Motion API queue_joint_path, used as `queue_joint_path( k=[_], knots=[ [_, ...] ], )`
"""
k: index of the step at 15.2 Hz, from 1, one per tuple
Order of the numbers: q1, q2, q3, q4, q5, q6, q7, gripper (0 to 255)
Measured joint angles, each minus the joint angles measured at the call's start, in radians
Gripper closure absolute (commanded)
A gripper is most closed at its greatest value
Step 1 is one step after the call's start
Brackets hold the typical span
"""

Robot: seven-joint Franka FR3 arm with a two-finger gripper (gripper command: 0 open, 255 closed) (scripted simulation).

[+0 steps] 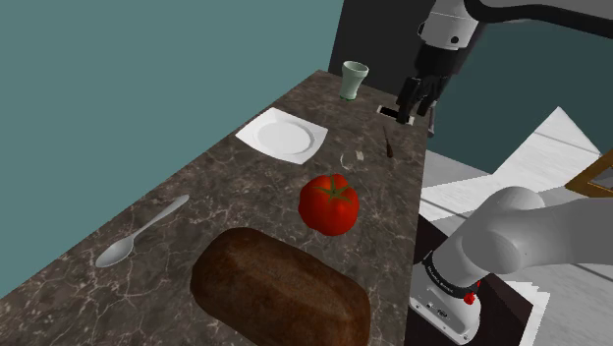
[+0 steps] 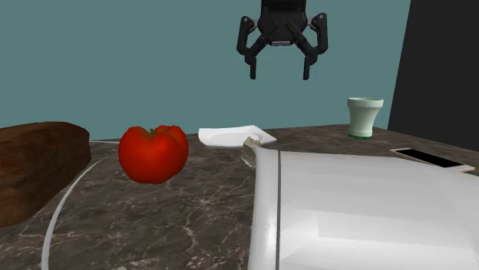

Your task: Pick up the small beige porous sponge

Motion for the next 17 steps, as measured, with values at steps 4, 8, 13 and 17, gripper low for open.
queue_joint_path(
  k=[4, 8, 13, 17],
  knots=[
    [0.014, 0.024, 0.009, -0.042, 0.003, 0.071, -0.013, 0],
    [0.041, 0.084, 0.031, -0.119, 0.012, 0.22, -0.033, 0],
    [0.073, 0.192, 0.06, -0.156, 0.021, 0.381, -0.054, 0],
    [0.079, 0.22, 0.068, -0.198, 0.025, 0.454, -0.054, 0]
  ],
)
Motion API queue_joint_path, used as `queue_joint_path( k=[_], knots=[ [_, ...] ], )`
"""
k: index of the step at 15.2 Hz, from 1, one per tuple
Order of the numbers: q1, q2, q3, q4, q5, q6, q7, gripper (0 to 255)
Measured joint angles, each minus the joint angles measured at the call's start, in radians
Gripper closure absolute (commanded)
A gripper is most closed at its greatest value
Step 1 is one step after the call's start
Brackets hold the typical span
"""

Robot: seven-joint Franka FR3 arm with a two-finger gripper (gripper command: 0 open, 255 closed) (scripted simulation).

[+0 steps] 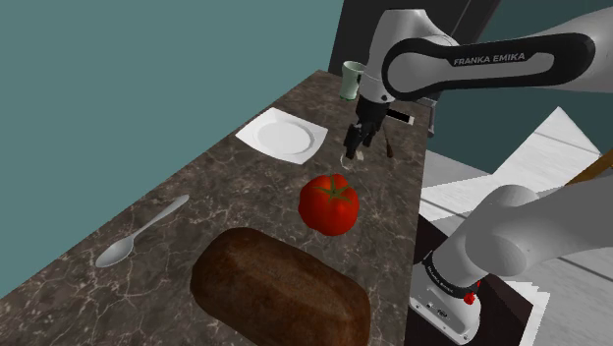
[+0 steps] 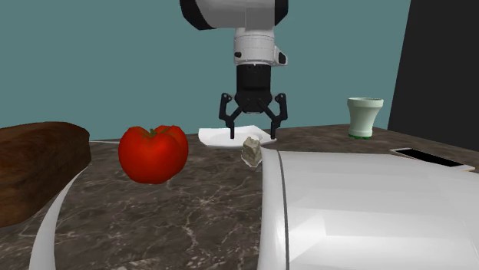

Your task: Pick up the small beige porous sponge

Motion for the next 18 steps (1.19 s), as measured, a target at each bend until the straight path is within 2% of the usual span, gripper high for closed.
queue_joint_path(
  k=[4, 5, 15, 18],
  knots=[
    [0.002, 0.017, 0.003, -0.041, 0.002, 0.058, 0.001, 0],
    [0.001, 0.019, 0.002, -0.044, 0.001, 0.063, 0.0, 255],
    [0.0, 0.02, 0.002, -0.046, 0.001, 0.07, -0.001, 255],
    [0.0, 0.012, 0.001, -0.027, 0.0, 0.041, -0.001, 255]
  ],
)
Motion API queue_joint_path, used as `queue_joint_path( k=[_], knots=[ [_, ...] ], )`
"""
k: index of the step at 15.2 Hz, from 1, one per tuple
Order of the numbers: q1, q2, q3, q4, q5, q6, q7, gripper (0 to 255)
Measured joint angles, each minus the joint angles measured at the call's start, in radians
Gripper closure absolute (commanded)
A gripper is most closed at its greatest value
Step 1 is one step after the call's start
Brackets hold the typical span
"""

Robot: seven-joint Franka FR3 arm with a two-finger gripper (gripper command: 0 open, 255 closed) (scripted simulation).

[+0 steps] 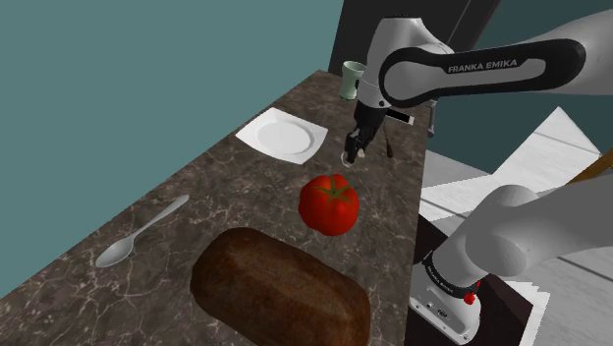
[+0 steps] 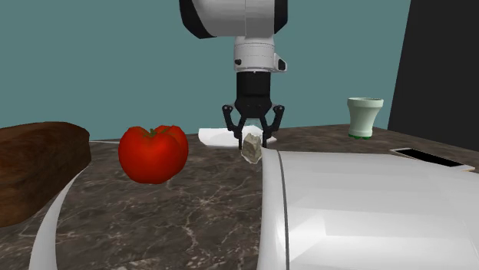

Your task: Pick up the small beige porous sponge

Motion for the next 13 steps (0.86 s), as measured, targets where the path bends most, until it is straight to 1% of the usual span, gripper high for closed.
queue_joint_path(
  k=[13],
  knots=[
    [-0.002, -0.038, -0.006, 0.145, -0.003, -0.182, -0.001, 255]
  ],
)
